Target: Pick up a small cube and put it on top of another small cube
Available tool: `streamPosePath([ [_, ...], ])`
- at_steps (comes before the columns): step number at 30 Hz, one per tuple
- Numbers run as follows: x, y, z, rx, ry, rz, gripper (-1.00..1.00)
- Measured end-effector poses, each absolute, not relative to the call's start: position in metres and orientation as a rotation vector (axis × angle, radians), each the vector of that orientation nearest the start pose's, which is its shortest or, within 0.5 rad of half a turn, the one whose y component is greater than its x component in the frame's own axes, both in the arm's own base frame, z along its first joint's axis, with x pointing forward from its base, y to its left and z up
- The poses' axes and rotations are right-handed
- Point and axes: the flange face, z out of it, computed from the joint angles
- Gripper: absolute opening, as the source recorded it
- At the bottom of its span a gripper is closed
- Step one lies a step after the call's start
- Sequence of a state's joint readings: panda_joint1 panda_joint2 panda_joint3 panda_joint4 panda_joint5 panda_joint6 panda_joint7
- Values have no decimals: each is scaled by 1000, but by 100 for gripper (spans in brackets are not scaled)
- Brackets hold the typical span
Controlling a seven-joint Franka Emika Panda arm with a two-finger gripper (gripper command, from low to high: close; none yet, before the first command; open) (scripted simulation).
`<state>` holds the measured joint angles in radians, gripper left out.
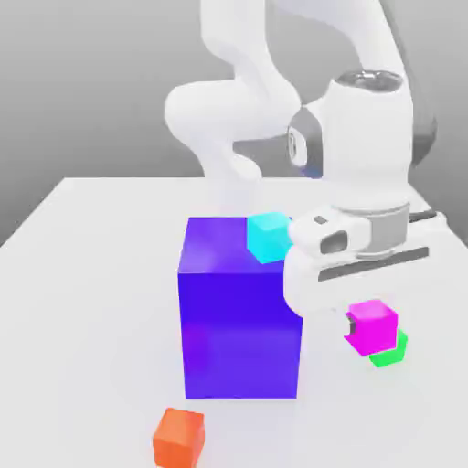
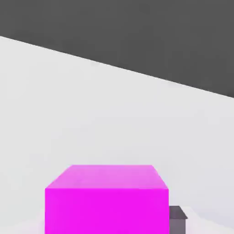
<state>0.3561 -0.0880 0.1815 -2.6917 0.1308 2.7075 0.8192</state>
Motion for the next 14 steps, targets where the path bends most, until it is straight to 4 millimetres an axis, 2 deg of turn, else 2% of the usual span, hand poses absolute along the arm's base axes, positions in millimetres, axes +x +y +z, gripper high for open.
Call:
streamPosePath([
  [3, 305, 247, 256, -3058, 491, -29, -100],
  [4, 295, 247, 248, -3080, 496, -15, -100],
  [10, 286, 245, 193, -3102, 507, -6, -100],
  [11, 285, 245, 184, -3101, 504, -4, 100],
  [14, 285, 245, 184, -3102, 504, -4, 100],
])
